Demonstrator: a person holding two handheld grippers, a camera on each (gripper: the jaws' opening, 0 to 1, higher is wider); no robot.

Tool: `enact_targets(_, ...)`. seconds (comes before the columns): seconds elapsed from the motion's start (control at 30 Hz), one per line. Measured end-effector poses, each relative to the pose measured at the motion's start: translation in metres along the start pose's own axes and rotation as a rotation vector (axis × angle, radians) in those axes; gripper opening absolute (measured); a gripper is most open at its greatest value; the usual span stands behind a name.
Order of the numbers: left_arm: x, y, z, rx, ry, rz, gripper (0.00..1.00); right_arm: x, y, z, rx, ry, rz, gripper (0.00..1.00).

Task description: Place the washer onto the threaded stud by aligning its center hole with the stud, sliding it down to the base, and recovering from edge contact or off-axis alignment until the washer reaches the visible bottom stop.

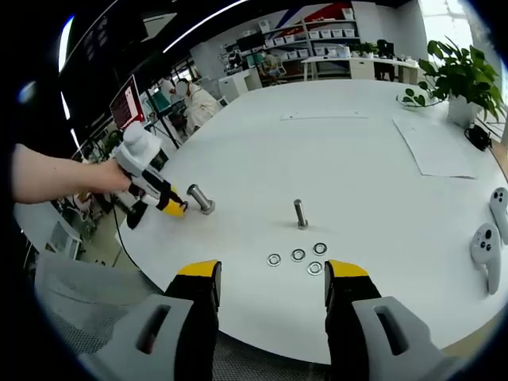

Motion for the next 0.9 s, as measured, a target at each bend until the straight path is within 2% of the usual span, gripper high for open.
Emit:
enact_targets(0.17,0.012,-0.002,0.006,-0.015,-0.022,-0.026,0.18,0.0,0.0,0.0,-0.002,-0.002,0.0,0.55)
enact_targets(0.5,0.023,-0.004,0.014,-0.048,-0.028,-0.063,0.18,0.0,0.0,0.0,-0.003,0.001,-0.005,0.55)
enact_targets(0.9,0.045,-0.004,0.026,-0.049,-0.054,-0.101,0.18,-0.002,0.0,0.0,-0.002,0.006,-0.007,0.55)
Point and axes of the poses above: the point that each gripper's makers call its tool centre point, and the gripper's own axes: z roughly backward along the fingers, y roughly to its left, x roughly out of its top, the point moved 6 cm from there along z, roughly backward along the fingers, and after that the axes turned 13 degrees about -y, right-handed, at the moved point
